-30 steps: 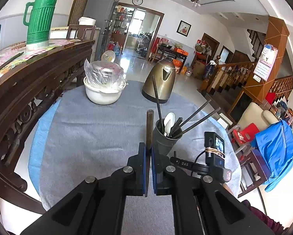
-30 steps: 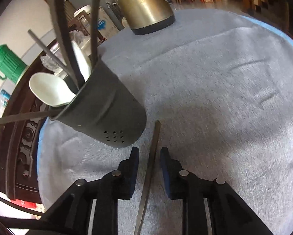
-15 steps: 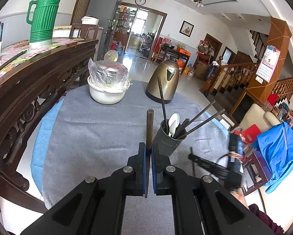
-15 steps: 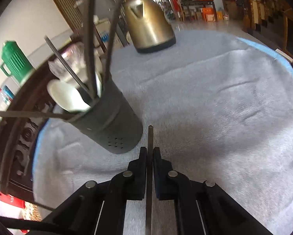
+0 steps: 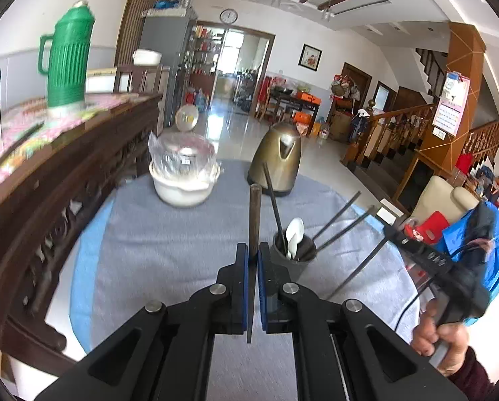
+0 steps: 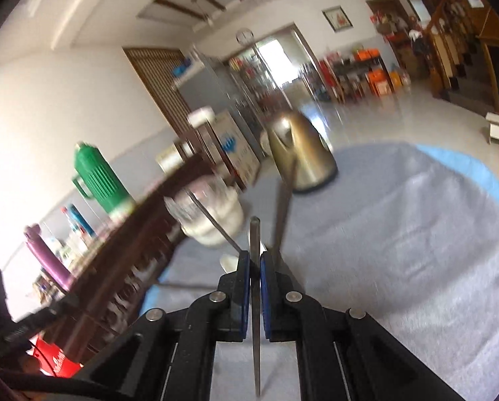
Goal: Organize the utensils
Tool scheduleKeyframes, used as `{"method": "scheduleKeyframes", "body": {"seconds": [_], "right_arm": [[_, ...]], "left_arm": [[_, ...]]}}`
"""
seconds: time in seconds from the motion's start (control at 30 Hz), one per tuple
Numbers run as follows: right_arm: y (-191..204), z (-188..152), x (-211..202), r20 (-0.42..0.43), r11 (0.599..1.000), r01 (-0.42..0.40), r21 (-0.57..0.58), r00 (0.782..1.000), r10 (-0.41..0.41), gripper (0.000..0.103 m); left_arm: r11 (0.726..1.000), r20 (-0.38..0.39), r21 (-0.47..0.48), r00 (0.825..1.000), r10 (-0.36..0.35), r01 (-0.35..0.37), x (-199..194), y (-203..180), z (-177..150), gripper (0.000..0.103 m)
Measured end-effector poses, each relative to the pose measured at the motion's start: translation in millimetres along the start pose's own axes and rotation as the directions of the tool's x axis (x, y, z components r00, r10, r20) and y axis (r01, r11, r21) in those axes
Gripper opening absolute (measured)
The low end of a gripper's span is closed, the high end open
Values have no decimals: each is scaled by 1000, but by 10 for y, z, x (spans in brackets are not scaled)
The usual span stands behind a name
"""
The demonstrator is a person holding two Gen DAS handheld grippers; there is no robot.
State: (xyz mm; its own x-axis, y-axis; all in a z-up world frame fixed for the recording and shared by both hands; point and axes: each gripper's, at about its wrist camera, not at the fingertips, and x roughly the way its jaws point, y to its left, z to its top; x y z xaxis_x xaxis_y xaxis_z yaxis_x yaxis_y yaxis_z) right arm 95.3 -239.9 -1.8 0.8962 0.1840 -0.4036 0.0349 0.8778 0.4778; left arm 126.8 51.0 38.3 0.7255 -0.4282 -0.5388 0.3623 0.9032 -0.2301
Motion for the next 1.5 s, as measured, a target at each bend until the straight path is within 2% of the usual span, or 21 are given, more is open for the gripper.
{"method": "scheduleKeyframes", "body": {"seconds": [0.1,0.23,0.53,0.73,0.93,1.13,1.3,1.5], "right_arm": [[164,158,-85,64,1000,-12,-17,998,13,6],[302,379,-125,107,999,-19,-36,994,22,6],[474,799,-70,170,997,30,-64,985,-19,6],[496,910,-26,208,992,74,-98,977,-53,6],[479,844,149,184,983,115,-143,979,-88,6],[355,703,334,127,983,116,-143,987,-98,6],[340,621,395,105,981,116,-155,989,-100,6],[381,556,443,91,977,121,-178,990,-106,7]], "left_arm": [[1000,28,30,1000,10,-11,2,-24,172,5],[998,63,59,998,3,-7,23,-68,390,5],[993,125,105,990,-64,51,252,-194,955,5],[984,147,151,983,-113,90,466,-379,1114,5],[980,120,170,985,-124,103,733,-502,1118,5],[987,68,118,991,-118,110,876,-336,991,5],[989,58,100,992,-110,104,867,-262,925,5],[997,18,48,998,-57,56,880,38,813,5]]}}
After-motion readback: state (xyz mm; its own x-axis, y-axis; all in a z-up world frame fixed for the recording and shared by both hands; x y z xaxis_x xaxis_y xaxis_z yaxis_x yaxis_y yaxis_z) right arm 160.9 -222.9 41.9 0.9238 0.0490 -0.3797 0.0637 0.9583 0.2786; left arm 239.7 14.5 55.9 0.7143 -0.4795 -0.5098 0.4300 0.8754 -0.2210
